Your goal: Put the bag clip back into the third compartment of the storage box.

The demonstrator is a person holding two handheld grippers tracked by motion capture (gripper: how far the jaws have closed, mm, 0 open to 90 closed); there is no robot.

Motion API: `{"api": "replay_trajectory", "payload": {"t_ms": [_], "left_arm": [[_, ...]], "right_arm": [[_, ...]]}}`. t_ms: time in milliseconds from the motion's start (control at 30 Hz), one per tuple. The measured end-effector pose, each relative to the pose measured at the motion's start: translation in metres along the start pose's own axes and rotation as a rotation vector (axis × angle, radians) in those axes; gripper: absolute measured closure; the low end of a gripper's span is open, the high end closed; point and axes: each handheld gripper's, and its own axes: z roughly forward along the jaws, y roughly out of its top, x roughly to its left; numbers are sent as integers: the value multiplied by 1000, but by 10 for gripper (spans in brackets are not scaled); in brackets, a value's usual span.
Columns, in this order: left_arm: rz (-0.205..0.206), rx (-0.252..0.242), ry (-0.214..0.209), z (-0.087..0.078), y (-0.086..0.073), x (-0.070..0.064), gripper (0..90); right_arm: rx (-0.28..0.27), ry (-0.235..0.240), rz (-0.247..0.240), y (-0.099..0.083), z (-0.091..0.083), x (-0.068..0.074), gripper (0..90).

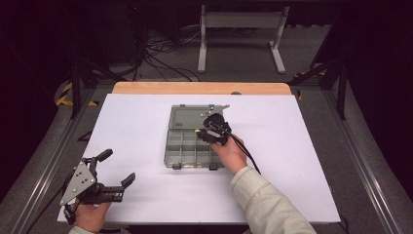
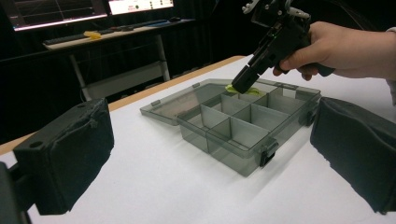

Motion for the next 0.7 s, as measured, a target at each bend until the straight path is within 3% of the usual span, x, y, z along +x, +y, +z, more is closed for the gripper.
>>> {"api": "replay_trajectory", "payload": {"t_ms": [333, 600, 700], "left_arm": [[8, 2, 0, 0, 0, 0, 3], [5, 0, -1, 0, 0, 0, 3], [5, -1, -1, 0, 0, 0, 3]], "right_arm": [[35, -9, 28, -2, 2, -4, 778], [65, -11, 23, -3, 7, -3, 778], [70, -3, 21, -4, 7, -3, 730]]}}
